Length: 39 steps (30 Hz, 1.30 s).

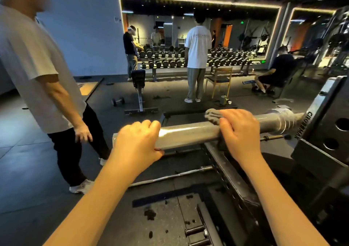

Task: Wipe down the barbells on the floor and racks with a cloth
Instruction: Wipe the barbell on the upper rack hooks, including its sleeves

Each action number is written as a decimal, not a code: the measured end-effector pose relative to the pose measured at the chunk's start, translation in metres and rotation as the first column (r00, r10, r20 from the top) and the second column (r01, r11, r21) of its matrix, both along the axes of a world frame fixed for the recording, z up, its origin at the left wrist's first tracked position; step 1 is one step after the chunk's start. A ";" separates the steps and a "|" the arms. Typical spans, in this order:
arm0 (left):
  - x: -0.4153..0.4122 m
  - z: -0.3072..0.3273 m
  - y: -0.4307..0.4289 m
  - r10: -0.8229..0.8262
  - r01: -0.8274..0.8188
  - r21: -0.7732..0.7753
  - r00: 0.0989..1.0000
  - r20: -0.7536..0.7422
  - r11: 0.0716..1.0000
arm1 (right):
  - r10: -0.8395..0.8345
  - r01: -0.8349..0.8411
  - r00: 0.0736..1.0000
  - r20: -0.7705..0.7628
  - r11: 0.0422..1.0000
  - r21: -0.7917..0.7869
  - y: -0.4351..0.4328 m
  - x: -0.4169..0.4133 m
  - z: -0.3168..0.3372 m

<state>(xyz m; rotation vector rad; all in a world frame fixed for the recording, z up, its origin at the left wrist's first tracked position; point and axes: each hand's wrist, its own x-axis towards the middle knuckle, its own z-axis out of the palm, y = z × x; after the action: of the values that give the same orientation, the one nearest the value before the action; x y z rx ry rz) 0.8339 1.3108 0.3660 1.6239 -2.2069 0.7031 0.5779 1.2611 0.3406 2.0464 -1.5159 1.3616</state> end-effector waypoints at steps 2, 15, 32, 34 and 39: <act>0.016 0.018 -0.003 0.091 -0.058 0.338 0.992 -0.084 0.939 | -0.120 0.120 0.983 0.139 0.993 0.007 0.002 0.007 -0.002; 0.030 -0.022 -0.002 0.049 -0.051 -0.232 0.999 -0.015 0.971 | -0.131 0.131 0.985 0.114 0.991 0.014 0.007 0.014 -0.002; 0.037 0.012 -0.005 0.125 -0.097 0.291 0.989 -0.077 0.952 | 0.069 -0.069 0.998 0.003 0.998 0.010 0.024 0.045 -0.015; 0.037 0.006 -0.003 0.121 -0.106 0.199 0.991 -0.063 0.974 | 0.041 -0.041 0.995 -0.090 0.999 0.009 0.016 0.020 -0.007; 0.038 -0.009 -0.001 0.045 -0.044 0.008 0.996 -0.074 0.999 | -0.259 0.252 0.953 0.157 0.966 0.060 -0.014 -0.045 -0.002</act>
<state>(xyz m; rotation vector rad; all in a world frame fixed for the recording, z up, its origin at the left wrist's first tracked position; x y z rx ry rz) 0.8720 1.3100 0.3567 1.6793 -2.1286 0.6379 0.5327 1.2466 0.3389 1.7192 -1.8172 1.4340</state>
